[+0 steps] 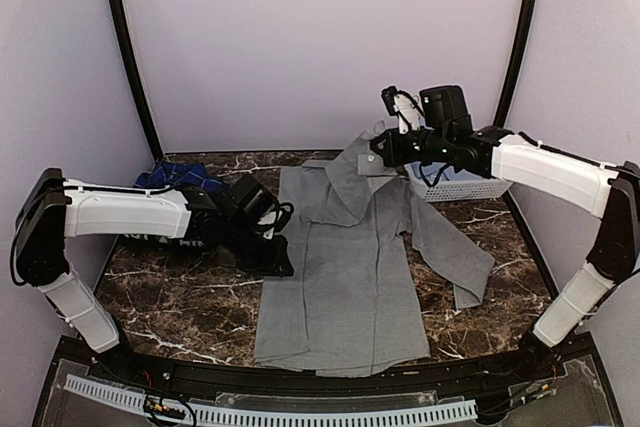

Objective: Fold and stack the long sleeve shirts
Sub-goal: Fold the flattened shirt at the center of the board.

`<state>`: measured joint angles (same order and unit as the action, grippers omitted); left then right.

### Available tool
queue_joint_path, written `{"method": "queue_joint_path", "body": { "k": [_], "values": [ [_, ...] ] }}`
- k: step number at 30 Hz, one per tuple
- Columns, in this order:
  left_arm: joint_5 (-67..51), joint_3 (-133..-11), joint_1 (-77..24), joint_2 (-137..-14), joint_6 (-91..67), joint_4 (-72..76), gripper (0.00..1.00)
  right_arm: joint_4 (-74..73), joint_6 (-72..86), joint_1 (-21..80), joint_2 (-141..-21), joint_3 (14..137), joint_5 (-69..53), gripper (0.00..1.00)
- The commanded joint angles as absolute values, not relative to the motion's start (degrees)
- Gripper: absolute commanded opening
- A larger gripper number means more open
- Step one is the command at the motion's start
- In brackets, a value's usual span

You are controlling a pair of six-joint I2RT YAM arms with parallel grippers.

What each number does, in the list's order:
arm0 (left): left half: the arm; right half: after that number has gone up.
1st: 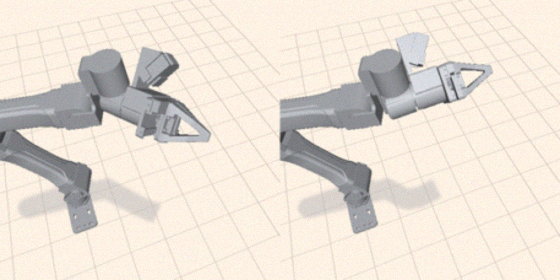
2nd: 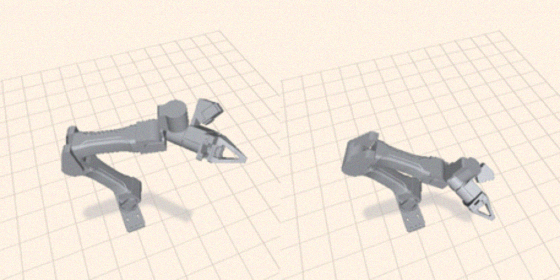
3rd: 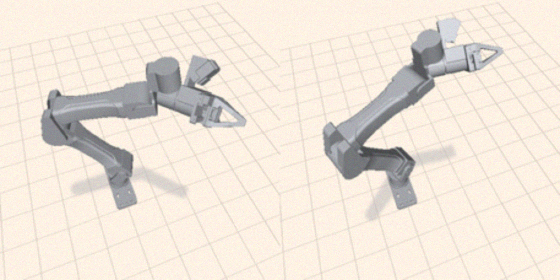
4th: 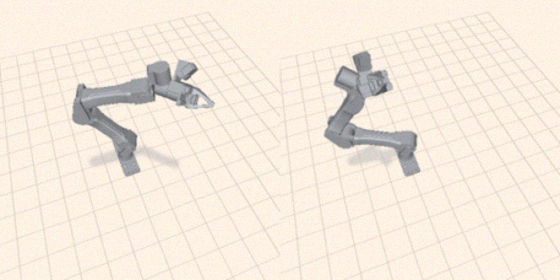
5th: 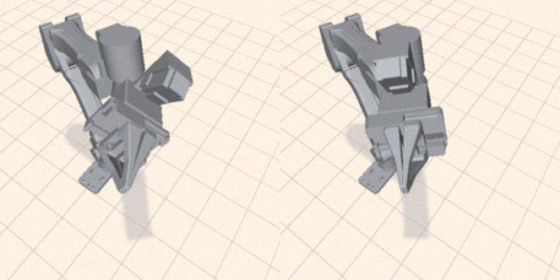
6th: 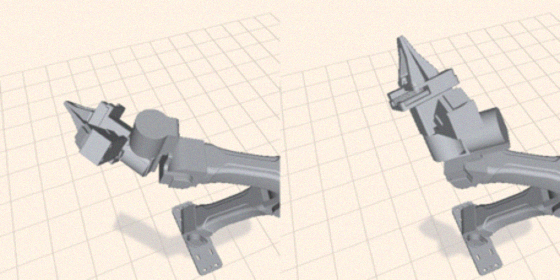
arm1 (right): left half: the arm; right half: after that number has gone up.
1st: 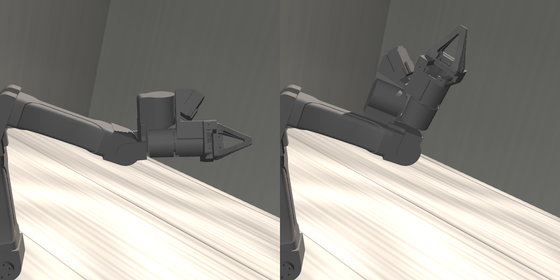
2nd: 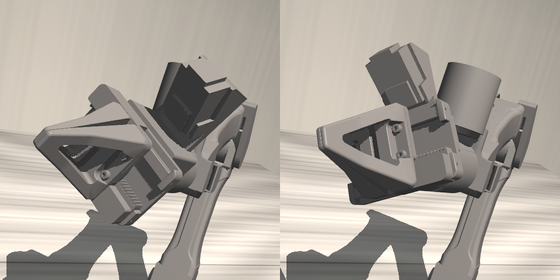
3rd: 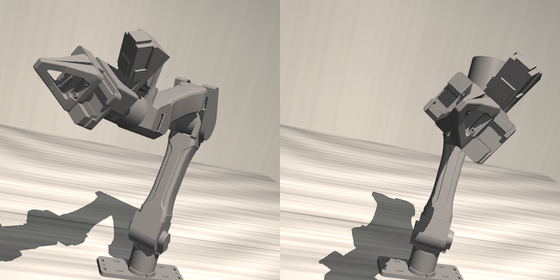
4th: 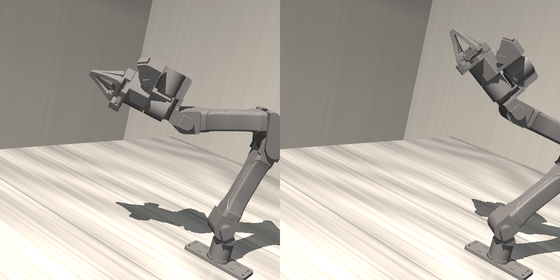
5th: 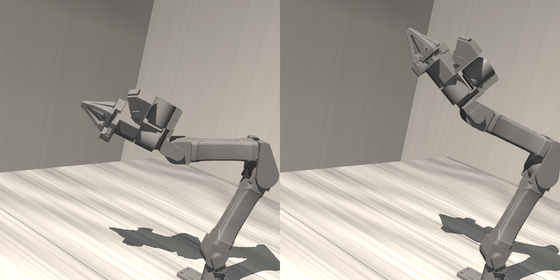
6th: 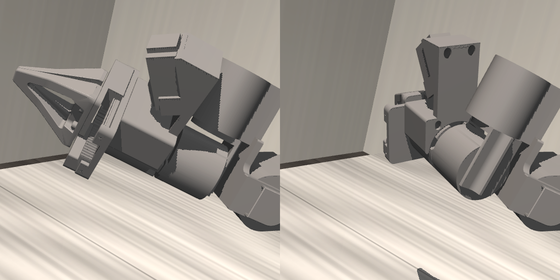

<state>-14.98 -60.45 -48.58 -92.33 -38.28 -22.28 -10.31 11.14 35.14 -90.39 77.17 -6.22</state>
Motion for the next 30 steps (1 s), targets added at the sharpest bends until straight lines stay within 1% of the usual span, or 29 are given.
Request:
{"method": "queue_joint_path", "body": {
  "k": [1,6,13,25,30],
  "values": [
    [-18.23,-59.70,-48.08,-97.33,-38.91,-14.14,0.09,-8.59,14.36,35.38,-91.42,74.82,-8.58,0.00],
    [-19.03,-59.81,-48.08,-102.91,-40.38,-10.64,0.09,-8.92,16.23,35.63,-92.58,71.89,-10.11,0.00],
    [-17.88,-58.29,-48.08,-106.05,-42.30,-13.68,0.09,-9.44,16.59,38.04,-93.43,70.41,-10.68,0.00],
    [-17.67,-58.87,-47.65,-98.88,-42.35,-16.72,0.09,-12.13,16.62,43.66,-95.28,72.30,-11.95,0.00],
    [-14.24,-60.26,-45.71,-95.33,-43.10,-20.95,0.09,-11.57,18.31,46.89,-96.73,72.29,-14.44,0.00]
  ]
}}
